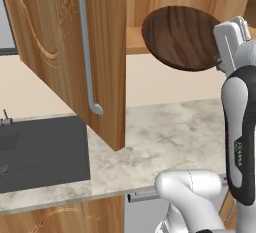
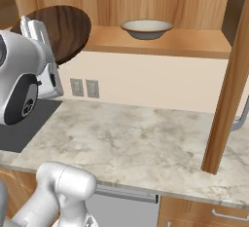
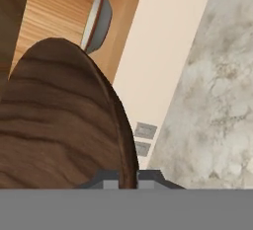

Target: Open the cabinet. Pick the bowls from the counter and place them in the cabinet. Then close the cabinet.

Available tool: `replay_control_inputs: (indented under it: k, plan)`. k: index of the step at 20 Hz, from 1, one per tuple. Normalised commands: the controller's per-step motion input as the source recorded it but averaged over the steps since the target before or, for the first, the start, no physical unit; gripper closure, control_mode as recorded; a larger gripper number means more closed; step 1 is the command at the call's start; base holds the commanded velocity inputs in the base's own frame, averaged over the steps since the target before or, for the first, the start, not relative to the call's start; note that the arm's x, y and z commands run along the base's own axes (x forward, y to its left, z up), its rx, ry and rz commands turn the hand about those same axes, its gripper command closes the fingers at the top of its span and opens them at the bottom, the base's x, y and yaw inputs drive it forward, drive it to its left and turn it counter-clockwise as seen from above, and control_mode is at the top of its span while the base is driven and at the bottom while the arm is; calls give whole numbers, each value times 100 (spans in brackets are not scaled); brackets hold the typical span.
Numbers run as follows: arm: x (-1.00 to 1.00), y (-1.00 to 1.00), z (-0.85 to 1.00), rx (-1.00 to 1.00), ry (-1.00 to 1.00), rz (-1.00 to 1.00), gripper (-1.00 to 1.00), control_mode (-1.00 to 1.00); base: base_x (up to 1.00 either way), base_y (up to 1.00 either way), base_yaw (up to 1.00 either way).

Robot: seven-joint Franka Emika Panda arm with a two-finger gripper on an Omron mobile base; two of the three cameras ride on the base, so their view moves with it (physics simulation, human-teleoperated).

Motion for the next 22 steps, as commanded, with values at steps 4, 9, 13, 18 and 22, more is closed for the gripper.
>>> replay_control_inputs:
  k: [4,9,13,18,22]
  plan:
    - [49,20,25,0,0,3,100,-100,0,0,0]
    - [58,34,8,0,0,3,100,-100,0,0,0]
    - [41,33,0,0,-7,0,100,-100,0,0,0]
    - [53,39,0,0,-2,0,100,-100,0,0,0]
    - [64,30,0,3,4,0,100,-100,0,0,0]
